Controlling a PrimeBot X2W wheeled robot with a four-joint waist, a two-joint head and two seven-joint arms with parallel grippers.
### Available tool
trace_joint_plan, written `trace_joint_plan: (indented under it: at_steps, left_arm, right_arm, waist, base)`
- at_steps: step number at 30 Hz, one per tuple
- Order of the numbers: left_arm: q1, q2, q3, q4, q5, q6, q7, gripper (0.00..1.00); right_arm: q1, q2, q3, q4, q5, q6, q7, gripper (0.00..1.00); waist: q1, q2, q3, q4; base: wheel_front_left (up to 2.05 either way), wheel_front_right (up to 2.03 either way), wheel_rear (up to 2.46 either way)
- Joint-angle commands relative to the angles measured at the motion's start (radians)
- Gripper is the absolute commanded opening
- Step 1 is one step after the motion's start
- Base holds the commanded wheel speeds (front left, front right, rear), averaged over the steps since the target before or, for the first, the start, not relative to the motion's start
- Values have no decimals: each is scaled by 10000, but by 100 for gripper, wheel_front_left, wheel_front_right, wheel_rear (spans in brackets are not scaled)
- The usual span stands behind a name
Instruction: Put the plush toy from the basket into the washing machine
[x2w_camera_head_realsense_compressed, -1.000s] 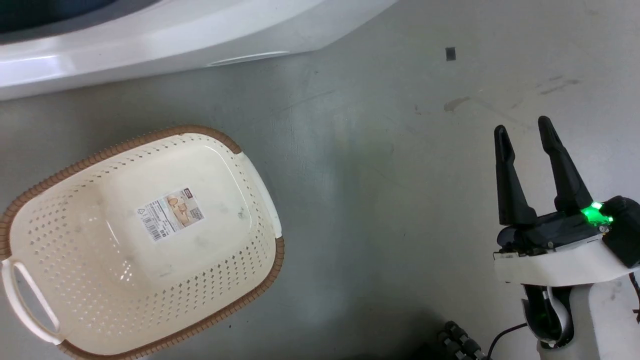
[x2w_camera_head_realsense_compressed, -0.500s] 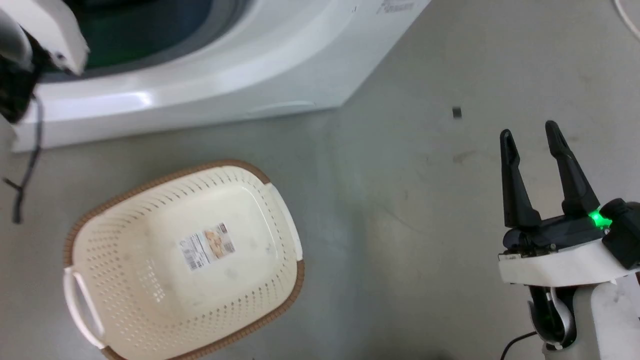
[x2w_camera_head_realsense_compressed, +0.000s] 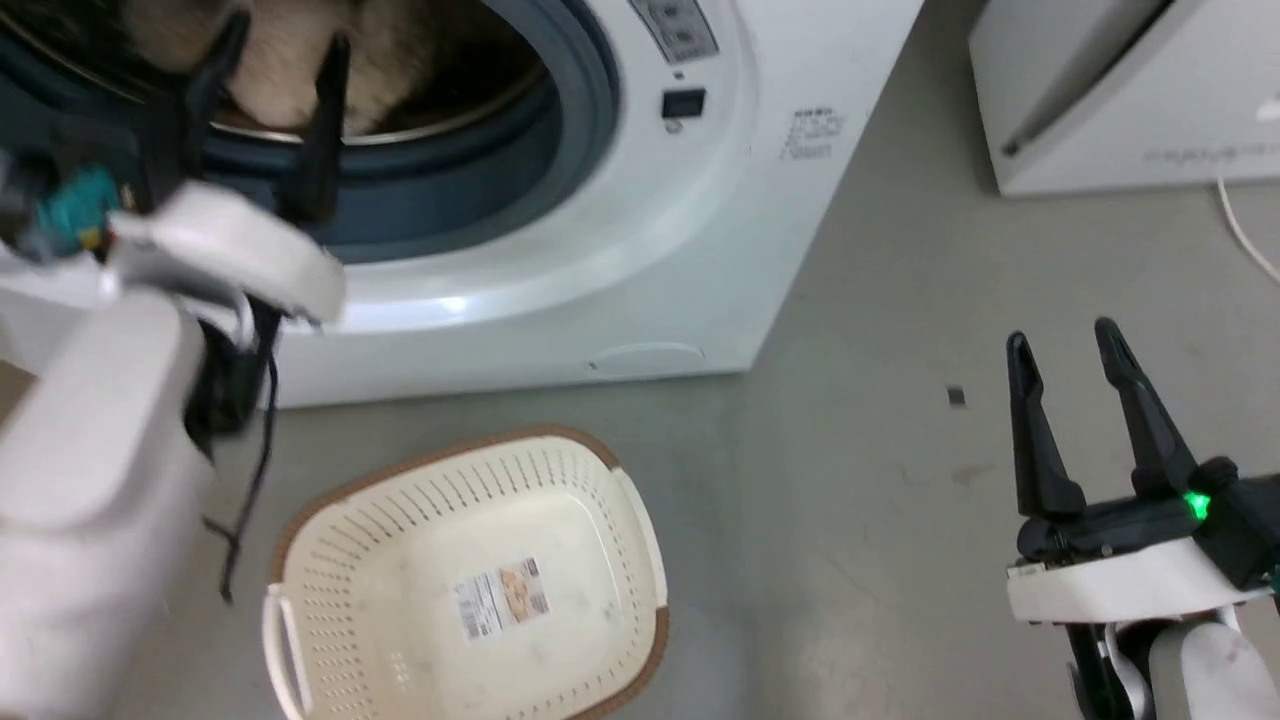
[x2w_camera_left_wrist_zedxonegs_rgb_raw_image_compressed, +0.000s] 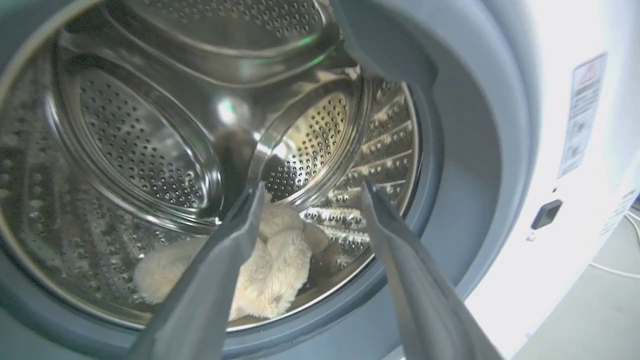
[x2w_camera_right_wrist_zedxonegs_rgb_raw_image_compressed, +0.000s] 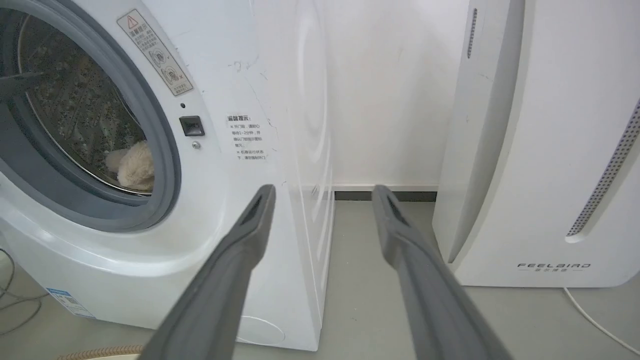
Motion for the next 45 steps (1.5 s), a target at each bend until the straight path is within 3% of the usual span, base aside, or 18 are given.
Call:
trace_joint_plan:
  at_steps: [1,7,13,22,28,36,37,45]
  left_arm:
    - [1152,-133,569,-917,320,339,-52,100]
    - [3874,-622,2170,-3052,1148,1144,-53,100]
    - [6173,-1217,3282,-4258,1638,1452,-54,100]
    - [8411,-2028,3805,-4778,2518,1346,-54,100]
    - [9040,-2713,4032,-4636,3104,1134,-54,100]
    - [9287,-3199,4444,-4350,3733,673,-55,100]
    - [9198,-3217,4449,-4359,3712,673,1,0]
    - [9194,-3294,4515,-4374,3843,613,117,0]
  right_arm:
    - [250,-4,-66,39,-76,-9,-46,100]
    - [645,-4,-131,85,-94,-9,-46,100]
    - [961,-4,-64,134,-93,-9,-46,100]
    - [1445,-4,-4,161,-64,-9,-46,100]
    - [1682,-4,114,233,-50,-9,-46,100]
    - [1789,-4,204,292,11,-9,-46,100]
    - [1663,-2,194,270,7,0,1,0]
    - [1655,0,196,265,-49,0,112,0]
  waist:
    - [1,0,-845,428]
    - [1,0,-1563,604]
    - [1,0,-2129,636]
    - [1,0,-2665,780]
    - [1,0,-2874,812]
    - [1,0,-2944,808]
    - [1,0,-2945,807]
    - [1,0,-2980,816]
  base:
    - [0,0,0]
    - [0,0,0]
    - [0,0,0]
    - [0,0,0]
    - [0,0,0]
    - [0,0,0]
    - [0,0,0]
    - [0,0,0]
